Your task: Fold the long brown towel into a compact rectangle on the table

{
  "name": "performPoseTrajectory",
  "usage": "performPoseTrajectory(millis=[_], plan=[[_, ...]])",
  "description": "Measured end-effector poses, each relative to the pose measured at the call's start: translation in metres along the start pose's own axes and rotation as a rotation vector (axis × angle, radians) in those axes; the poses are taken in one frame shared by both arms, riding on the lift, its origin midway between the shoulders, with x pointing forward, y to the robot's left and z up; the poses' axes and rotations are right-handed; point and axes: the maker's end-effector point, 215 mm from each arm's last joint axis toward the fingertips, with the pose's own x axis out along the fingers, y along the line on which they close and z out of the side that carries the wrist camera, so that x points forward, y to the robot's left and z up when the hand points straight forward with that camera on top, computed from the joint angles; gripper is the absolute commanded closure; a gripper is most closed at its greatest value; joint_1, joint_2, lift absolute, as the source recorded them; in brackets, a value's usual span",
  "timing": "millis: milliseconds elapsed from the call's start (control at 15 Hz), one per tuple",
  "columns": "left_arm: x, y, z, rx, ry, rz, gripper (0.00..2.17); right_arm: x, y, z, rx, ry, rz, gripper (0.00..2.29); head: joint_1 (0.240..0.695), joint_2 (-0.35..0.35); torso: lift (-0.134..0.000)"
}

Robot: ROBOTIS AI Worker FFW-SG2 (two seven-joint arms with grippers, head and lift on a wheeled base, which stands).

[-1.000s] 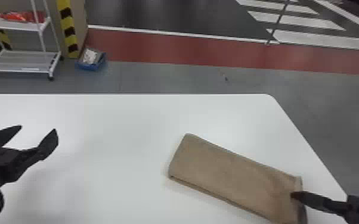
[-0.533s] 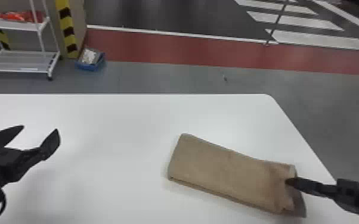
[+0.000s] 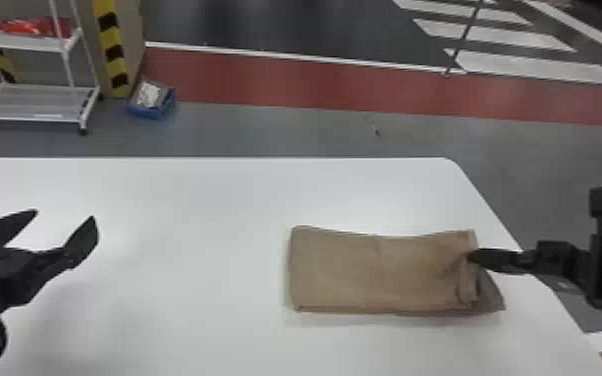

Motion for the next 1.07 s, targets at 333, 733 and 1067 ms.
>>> performPoseTrajectory(millis=[333,733,1067], plan=[[0.001,0.005,0.001,-0.001,0.000,0.006,0.08,-0.008,0.001,-0.001,-0.010,-0.017,0.009,1.11,0.695,-0.192,-0.124],[0.007,0.000,-0.003,-0.008,0.005,-0.004,0.08,-0.026,-0.032,-0.015,0.043,-0.029,-0.027,1.11,0.695,-0.241,-0.124],[0.006,0.001,-0.006,-0.011,0.010,-0.002,0.08,-0.016,-0.035,-0.026,0.054,0.002,-0.040,1.11,0.695,-0.236,-0.124]])
